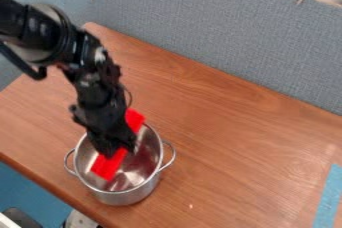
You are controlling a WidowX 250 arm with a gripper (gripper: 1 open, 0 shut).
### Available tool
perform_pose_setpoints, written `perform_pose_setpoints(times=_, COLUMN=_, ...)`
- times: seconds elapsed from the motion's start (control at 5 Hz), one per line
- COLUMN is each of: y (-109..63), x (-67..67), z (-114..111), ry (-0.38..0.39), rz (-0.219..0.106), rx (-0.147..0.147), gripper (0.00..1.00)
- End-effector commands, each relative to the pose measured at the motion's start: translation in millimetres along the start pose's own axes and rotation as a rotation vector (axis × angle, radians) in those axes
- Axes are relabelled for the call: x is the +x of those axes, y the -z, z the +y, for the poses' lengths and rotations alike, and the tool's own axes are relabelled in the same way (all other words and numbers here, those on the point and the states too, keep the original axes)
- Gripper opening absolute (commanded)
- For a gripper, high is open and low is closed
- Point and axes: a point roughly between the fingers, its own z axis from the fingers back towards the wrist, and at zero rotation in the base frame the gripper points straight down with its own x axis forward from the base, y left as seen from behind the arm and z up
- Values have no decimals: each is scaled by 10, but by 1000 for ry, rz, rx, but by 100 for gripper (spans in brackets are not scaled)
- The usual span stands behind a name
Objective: Move the red object from the metal pot to the table
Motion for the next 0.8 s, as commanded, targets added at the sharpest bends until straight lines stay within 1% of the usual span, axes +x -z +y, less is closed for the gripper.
perform_pose_setpoints(times=0.0, y=-229, x=181, z=-25, ry=-131, rz=-42, rx=30, gripper=0)
perform_pose_setpoints(times=0.2, y=-384, x=333, z=-52, ry=-261, rz=-55, rx=73, gripper=0)
perform_pose_setpoints(times=0.4, y=-394, x=338, z=-446, ry=-315, rz=-52, rx=72, gripper=100)
perform_pose_setpoints(times=0.6, y=-447, x=339, z=-470, ry=-442, rz=-61, rx=70, gripper=0)
